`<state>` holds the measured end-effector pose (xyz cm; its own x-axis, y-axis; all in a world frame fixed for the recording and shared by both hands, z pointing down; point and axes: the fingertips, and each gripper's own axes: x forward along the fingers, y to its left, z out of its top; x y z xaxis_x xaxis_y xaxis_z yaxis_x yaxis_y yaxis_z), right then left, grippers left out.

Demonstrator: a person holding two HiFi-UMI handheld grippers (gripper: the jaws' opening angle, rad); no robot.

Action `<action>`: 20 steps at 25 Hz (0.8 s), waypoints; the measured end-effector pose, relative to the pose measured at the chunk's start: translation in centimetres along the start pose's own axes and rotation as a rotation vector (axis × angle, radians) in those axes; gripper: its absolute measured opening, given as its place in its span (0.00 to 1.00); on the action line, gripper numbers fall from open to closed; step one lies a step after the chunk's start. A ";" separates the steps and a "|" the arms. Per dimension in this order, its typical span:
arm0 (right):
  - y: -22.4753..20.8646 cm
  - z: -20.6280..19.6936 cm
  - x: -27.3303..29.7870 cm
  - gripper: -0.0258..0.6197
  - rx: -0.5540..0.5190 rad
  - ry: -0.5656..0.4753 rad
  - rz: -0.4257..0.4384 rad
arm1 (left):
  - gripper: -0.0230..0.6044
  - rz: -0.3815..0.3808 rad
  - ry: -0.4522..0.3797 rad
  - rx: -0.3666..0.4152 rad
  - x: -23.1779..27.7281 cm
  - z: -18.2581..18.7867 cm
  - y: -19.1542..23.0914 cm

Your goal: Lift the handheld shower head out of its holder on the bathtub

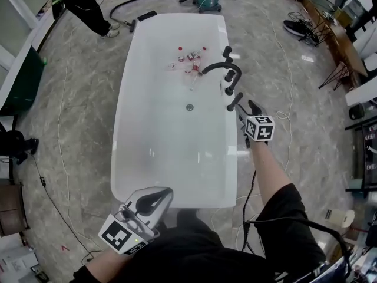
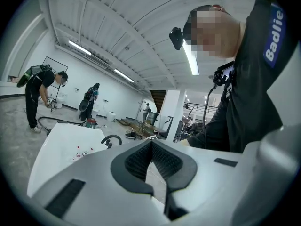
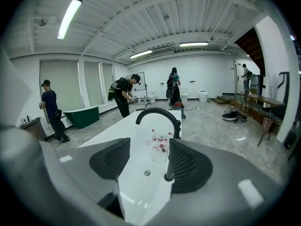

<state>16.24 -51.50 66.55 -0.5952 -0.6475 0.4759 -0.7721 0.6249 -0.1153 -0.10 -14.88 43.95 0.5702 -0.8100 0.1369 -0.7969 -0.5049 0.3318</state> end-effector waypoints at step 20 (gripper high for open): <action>-7.5 -5.5 12.4 0.42 0.048 0.190 -0.103 | 0.04 0.093 0.056 -0.071 0.8 -4.2 4.7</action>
<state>15.87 -61.85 78.08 -0.4629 -0.6103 0.6429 -0.8393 0.5350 -0.0965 -2.59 -16.65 49.56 0.5059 -0.8338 0.2212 -0.8321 -0.4040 0.3800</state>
